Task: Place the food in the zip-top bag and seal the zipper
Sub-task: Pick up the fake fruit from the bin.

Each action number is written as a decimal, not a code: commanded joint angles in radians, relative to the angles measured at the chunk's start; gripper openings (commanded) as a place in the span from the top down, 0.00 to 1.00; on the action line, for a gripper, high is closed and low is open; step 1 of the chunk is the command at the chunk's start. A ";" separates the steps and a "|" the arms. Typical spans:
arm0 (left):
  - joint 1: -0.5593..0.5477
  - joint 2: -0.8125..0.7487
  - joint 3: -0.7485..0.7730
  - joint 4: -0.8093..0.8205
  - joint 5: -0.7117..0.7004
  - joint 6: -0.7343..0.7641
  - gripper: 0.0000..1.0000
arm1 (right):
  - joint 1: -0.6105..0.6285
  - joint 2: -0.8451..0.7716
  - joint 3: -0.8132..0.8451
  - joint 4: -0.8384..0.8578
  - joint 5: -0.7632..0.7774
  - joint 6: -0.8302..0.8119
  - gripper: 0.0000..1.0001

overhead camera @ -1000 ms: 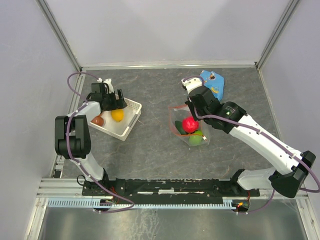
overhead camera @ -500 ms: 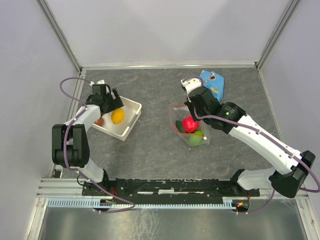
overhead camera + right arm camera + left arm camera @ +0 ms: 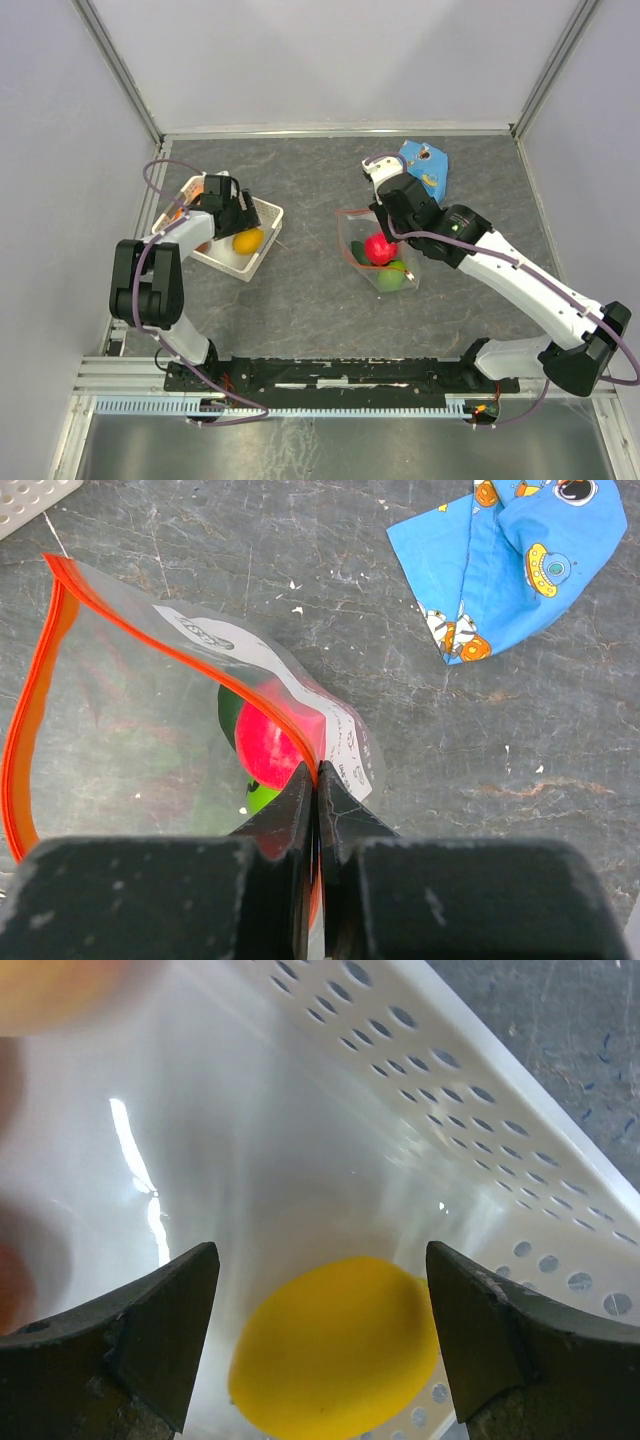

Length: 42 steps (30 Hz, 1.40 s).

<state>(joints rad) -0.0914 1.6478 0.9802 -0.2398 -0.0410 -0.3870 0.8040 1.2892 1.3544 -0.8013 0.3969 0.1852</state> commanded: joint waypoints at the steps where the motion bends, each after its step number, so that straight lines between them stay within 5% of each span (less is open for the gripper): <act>1: -0.039 0.015 0.015 0.000 0.036 0.006 0.10 | -0.002 -0.040 -0.006 0.035 0.015 0.003 0.91; 10: -0.100 -0.001 0.019 -0.028 0.052 -0.033 0.10 | -0.002 -0.050 -0.013 0.030 0.019 0.004 0.91; 17: -0.157 0.031 0.103 -0.197 -0.004 -0.026 0.09 | -0.001 -0.057 -0.006 0.029 0.019 -0.006 0.91; 31: -0.147 0.079 0.301 -0.573 -0.034 0.287 0.07 | -0.002 -0.154 -0.115 0.118 -0.030 -0.029 0.90; 42: -0.127 0.127 0.298 -0.608 0.050 0.308 0.09 | -0.002 -0.203 -0.154 0.155 -0.067 -0.022 0.90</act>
<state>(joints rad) -0.2188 1.7512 1.2530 -0.8253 -0.0212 -0.1371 0.8036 1.1126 1.2041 -0.7101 0.3435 0.1665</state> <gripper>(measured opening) 0.912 0.100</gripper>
